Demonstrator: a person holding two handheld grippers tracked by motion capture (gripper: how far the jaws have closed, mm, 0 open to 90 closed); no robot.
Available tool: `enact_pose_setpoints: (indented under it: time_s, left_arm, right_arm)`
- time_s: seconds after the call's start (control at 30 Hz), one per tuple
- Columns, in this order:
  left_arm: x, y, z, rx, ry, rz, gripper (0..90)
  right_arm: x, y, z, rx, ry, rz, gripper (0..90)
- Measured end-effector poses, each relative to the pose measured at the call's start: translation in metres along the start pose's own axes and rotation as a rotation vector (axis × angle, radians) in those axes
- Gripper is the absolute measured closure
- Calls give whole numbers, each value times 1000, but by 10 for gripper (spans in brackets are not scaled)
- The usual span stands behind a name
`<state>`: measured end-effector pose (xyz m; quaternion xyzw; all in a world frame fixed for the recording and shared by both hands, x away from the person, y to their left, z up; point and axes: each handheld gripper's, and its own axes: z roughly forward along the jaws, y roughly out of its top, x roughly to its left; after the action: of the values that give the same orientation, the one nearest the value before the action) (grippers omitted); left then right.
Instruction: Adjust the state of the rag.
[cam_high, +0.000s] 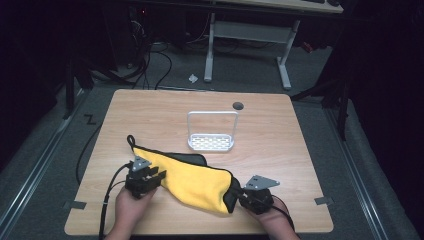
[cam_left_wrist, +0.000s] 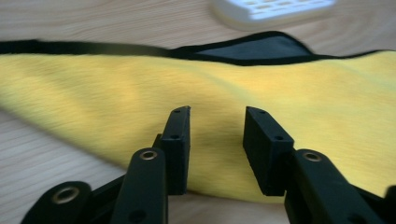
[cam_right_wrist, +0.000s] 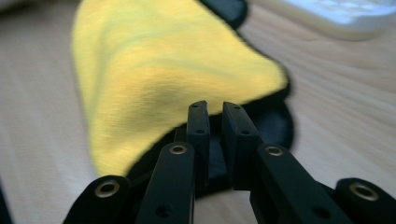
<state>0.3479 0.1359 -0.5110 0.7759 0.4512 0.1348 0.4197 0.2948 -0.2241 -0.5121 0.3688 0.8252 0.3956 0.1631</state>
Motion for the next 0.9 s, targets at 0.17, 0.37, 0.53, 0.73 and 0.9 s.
enact_pose_setpoints:
  time_s: [0.17, 0.37, 0.53, 0.73, 0.9]
  left_arm:
    - [-49, 5, 23, 36, -151, 57, 451]
    - [-66, 1, 42, 82, -134, 99, 557]
    - [-60, -3, 38, 79, -147, 68, 800]
    - [-58, -3, 29, 49, -134, 78, 880]
    - [-55, -8, 13, 33, -123, 98, 883]
  right_arm:
    - [-16, -6, 6, 28, -76, 32, 750]
    - [-25, -1, 18, 34, -93, 81, 622]
    - [-29, 3, 35, 65, -64, 87, 589]
    - [-18, 5, 35, 82, -49, 15, 820]
    - [-20, 3, 30, 86, -75, 7, 830]
